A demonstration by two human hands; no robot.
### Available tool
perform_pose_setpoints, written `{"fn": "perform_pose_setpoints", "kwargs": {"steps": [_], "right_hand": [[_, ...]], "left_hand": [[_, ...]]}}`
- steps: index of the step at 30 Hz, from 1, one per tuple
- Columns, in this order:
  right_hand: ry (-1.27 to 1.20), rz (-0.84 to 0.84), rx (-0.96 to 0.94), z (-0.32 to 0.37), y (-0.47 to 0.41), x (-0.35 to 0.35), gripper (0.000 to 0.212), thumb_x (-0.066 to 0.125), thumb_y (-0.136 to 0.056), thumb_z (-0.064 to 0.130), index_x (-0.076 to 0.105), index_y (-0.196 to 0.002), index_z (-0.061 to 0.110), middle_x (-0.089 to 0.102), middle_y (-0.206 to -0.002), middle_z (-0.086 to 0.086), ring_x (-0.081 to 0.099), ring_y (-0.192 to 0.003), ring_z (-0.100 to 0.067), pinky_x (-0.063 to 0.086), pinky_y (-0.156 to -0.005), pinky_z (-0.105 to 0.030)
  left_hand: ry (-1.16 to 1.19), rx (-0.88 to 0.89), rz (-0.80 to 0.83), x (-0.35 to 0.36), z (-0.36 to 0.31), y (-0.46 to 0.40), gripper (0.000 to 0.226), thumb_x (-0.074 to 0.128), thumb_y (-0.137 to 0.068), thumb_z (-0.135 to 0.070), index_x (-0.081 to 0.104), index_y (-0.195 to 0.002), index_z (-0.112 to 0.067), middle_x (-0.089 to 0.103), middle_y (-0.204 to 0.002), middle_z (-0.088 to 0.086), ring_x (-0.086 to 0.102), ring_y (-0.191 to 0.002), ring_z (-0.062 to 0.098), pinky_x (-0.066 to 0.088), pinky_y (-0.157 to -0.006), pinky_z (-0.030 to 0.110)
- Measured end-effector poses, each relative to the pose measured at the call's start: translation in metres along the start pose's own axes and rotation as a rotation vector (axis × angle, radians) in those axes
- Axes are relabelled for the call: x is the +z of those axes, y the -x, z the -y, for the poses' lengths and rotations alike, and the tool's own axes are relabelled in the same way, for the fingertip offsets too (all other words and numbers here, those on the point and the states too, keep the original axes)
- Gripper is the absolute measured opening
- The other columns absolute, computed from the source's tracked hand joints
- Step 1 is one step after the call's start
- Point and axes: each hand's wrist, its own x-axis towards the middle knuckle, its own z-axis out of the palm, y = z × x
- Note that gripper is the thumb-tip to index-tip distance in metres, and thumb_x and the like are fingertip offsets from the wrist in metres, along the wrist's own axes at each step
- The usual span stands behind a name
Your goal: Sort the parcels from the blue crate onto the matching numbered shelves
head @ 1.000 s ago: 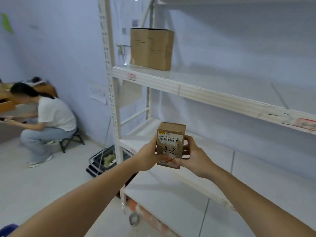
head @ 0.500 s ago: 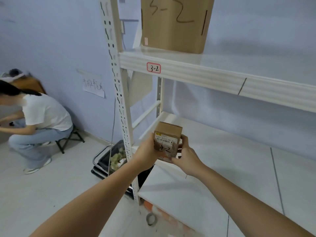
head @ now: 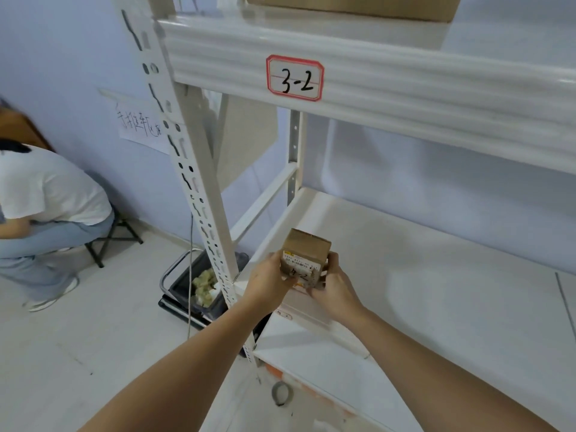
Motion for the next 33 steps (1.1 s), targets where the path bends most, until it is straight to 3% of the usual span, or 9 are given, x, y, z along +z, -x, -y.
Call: {"fn": "perform_pose_setpoints", "kwargs": {"steps": [3,7,9,15,16,18,20,27,33], "right_hand": [[-0.033,-0.022,0.021,0.006,-0.030,0.006,0.051,0.073,-0.089,0.012,0.036,-0.105,0.043,0.064,-0.104,0.011,0.066,-0.092,-0.010,0.047,-0.062,-0.008],[-0.031,-0.043,0.030,0.022,-0.064,0.011,0.050,0.071,-0.089,0.015,0.034,-0.111,0.041,0.062,-0.103,0.016,0.068,-0.093,-0.015,0.057,-0.073,-0.025],[-0.096,-0.031,0.063,0.028,-0.078,0.015,0.041,0.063,-0.095,0.008,0.041,-0.101,0.041,0.062,-0.101,0.014,0.067,-0.091,-0.017,0.057,-0.065,-0.020],[-0.182,-0.113,0.144,0.043,-0.084,0.027,0.033,0.052,-0.101,0.002,0.053,-0.113,0.033,0.064,-0.116,-0.009,0.067,-0.091,-0.018,0.063,-0.071,-0.029],[-0.169,-0.103,0.138,0.042,-0.081,0.025,0.038,0.058,-0.100,0.008,0.049,-0.128,0.033,0.061,-0.129,-0.010,0.067,-0.098,-0.021,0.064,-0.080,-0.036],[-0.103,-0.061,0.181,0.041,-0.070,0.021,0.084,0.077,-0.090,0.021,0.026,-0.156,0.029,0.046,-0.150,-0.006,0.060,-0.121,-0.027,0.055,-0.100,-0.048],[0.002,-0.064,0.192,0.047,-0.051,0.013,0.102,0.082,-0.086,0.021,0.015,-0.162,0.019,0.040,-0.157,-0.010,0.050,-0.136,-0.030,0.046,-0.111,-0.046],[0.466,-0.003,0.014,0.076,0.038,-0.033,0.058,0.054,-0.102,0.046,0.045,-0.152,0.016,0.045,-0.156,-0.002,0.040,-0.144,-0.019,0.035,-0.116,-0.033],[0.717,0.211,-0.185,0.137,0.112,-0.059,0.060,0.038,-0.108,0.047,0.029,-0.160,0.020,0.032,-0.165,-0.001,0.031,-0.150,-0.020,0.031,-0.120,-0.037]], "left_hand": [[0.013,-0.022,-0.038,-0.005,0.003,-0.030,0.024,0.074,-0.091,-0.020,0.054,-0.104,-0.027,0.067,-0.103,-0.004,0.065,-0.096,0.019,0.052,-0.079,0.032],[0.094,-0.113,-0.047,-0.012,0.002,-0.064,0.029,0.071,-0.093,-0.016,0.057,-0.119,-0.022,0.068,-0.113,-0.002,0.064,-0.103,0.021,0.054,-0.089,0.037],[0.142,-0.161,-0.071,-0.012,0.004,-0.077,0.029,0.068,-0.095,-0.015,0.056,-0.120,-0.022,0.066,-0.114,-0.004,0.063,-0.104,0.020,0.048,-0.085,0.032],[0.255,-0.219,-0.053,-0.015,0.012,-0.082,0.031,0.065,-0.098,-0.008,0.054,-0.124,-0.019,0.062,-0.113,-0.007,0.060,-0.106,0.018,0.042,-0.084,0.025],[0.278,-0.231,-0.036,-0.017,0.013,-0.079,0.035,0.065,-0.098,-0.010,0.054,-0.130,-0.018,0.063,-0.116,-0.006,0.061,-0.107,0.018,0.042,-0.084,0.025],[0.305,-0.269,0.033,-0.023,0.016,-0.068,0.049,0.066,-0.100,-0.018,0.046,-0.145,-0.015,0.059,-0.130,-0.002,0.059,-0.114,0.021,0.044,-0.087,0.028],[0.235,-0.263,0.106,-0.029,0.024,-0.052,0.063,0.065,-0.101,-0.026,0.035,-0.155,-0.015,0.052,-0.148,0.003,0.055,-0.130,0.026,0.045,-0.095,0.031],[-0.224,0.048,0.299,-0.082,0.010,0.024,0.067,0.063,-0.095,-0.053,0.046,-0.152,-0.022,0.052,-0.152,0.000,0.055,-0.132,0.023,0.046,-0.107,0.037],[-0.565,0.315,0.192,-0.147,-0.023,0.101,0.058,0.050,-0.103,-0.047,0.039,-0.156,-0.027,0.045,-0.159,-0.004,0.047,-0.141,0.023,0.041,-0.114,0.042]]}}
